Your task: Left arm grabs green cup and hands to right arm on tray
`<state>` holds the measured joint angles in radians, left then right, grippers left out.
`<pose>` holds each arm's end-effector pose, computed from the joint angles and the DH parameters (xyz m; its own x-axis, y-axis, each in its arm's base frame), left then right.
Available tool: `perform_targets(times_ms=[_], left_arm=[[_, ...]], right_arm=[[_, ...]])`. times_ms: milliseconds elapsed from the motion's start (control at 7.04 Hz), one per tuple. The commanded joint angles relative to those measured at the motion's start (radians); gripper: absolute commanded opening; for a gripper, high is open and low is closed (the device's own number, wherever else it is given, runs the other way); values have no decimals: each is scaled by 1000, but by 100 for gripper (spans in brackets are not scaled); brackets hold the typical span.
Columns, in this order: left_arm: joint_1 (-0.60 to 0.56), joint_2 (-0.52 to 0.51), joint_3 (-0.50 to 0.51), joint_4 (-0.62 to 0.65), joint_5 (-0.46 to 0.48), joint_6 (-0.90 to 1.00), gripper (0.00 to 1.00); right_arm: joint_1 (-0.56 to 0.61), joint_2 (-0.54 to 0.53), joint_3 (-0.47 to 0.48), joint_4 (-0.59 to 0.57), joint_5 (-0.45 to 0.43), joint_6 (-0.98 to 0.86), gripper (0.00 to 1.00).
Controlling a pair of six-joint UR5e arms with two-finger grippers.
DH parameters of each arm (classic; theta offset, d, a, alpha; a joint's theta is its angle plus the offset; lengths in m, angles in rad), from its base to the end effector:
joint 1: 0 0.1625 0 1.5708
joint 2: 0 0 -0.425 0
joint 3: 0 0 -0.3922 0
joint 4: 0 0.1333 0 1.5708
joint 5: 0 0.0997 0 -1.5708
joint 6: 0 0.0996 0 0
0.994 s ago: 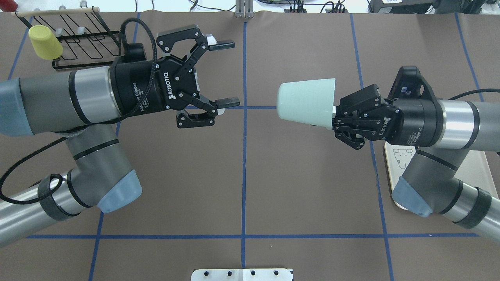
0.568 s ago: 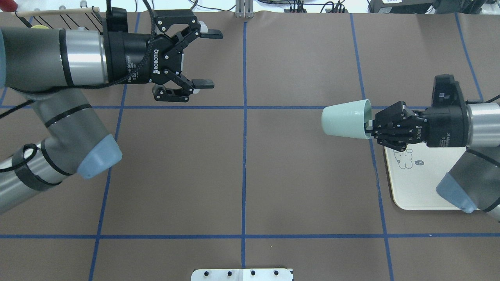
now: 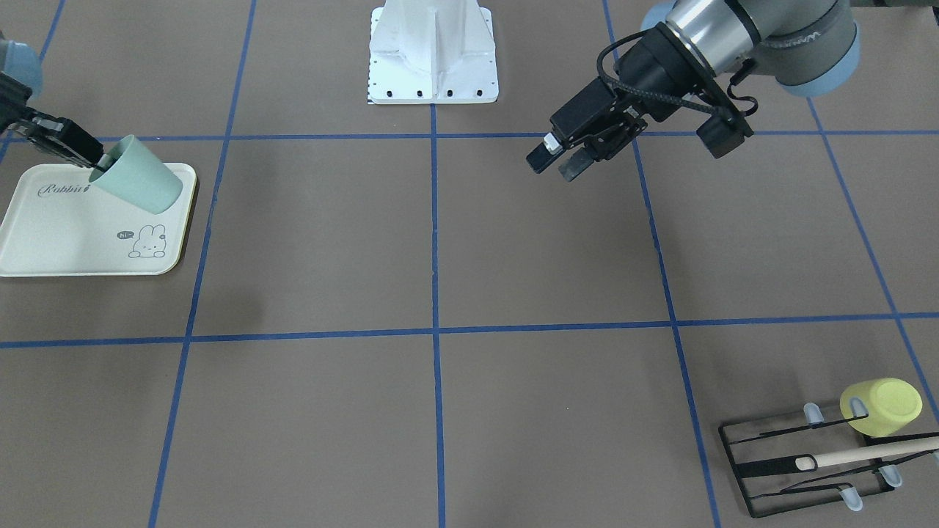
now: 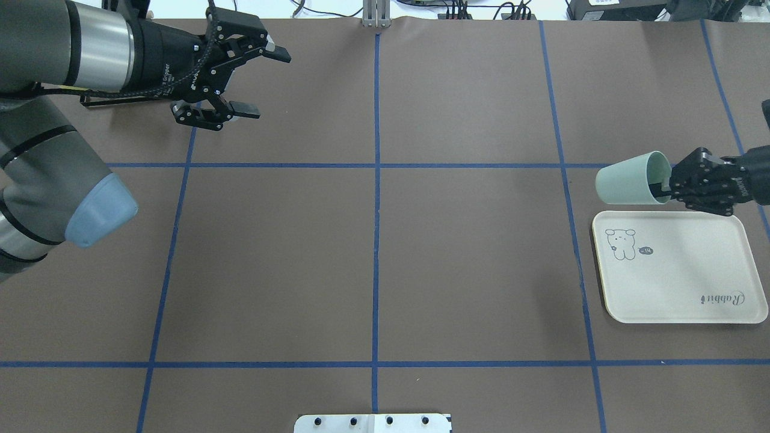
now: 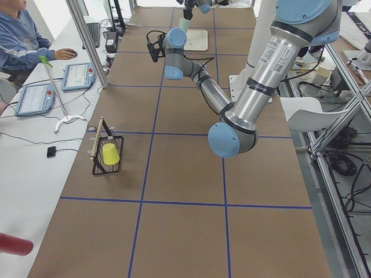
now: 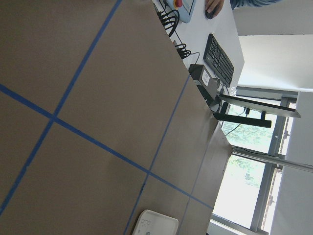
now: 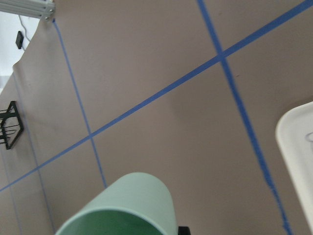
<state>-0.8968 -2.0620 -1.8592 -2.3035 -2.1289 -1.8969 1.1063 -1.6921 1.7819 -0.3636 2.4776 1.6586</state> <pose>0.2925 -0.4953 0.1669 -0.0721 -0.3452 -0.9358 0.3270 0.8782 -0.3491 -0.1414 -0.4048 0.4698 0.1021 0.3245 0.9404 -0.2211 0.9291 -0.2965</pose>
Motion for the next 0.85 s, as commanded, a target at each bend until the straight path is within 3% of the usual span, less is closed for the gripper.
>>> perform_targets(times_ms=[0, 426, 710], left_arm=[[-5, 29, -52, 248, 1, 224, 100], [-1, 45, -57, 354, 9, 340, 100], [-1, 46, -66, 354, 9, 337, 100]], right_arm=[[32, -130, -1, -165, -20, -423, 0], [33, -181, 16, -519, -58, -858, 0], [-51, -176, 11, -587, -63, -864, 0]])
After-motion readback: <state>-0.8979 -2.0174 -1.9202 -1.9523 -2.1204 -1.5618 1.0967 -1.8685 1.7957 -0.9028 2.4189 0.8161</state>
